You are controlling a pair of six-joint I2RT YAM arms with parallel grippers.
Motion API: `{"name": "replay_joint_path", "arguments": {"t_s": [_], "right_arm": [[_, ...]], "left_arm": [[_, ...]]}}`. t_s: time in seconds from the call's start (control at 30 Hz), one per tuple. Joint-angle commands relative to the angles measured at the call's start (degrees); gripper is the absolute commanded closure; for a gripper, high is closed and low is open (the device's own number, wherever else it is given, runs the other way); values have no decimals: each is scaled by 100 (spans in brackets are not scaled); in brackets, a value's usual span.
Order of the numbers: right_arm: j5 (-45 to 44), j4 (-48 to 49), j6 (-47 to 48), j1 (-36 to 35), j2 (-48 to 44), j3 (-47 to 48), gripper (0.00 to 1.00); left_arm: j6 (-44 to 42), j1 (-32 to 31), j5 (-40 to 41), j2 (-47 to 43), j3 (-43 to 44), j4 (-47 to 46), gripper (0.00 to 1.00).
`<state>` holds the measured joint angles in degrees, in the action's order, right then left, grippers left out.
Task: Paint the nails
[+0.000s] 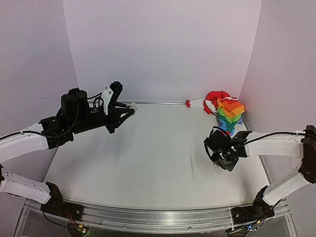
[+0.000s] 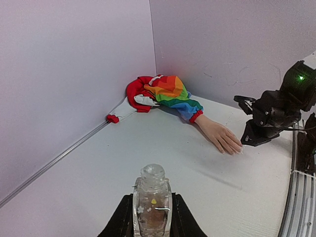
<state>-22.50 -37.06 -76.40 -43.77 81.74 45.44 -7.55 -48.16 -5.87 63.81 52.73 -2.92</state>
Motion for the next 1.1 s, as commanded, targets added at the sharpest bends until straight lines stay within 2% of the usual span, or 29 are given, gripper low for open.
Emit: {"name": "replay_joint_path", "arguments": {"t_s": [0.0,0.4,1.07], "right_arm": [[-244,-65,68,-23,-286,-131,100],[-455,-81,-18,87,182,97,100],[-523,-138,-16,96,398,255,100]], "left_arm": [[-46,34,-46,-13,82,-154,100],[-47,35,-46,-21,76,-142,100],[-65,34,-41,-27,74,-134,100]]}}
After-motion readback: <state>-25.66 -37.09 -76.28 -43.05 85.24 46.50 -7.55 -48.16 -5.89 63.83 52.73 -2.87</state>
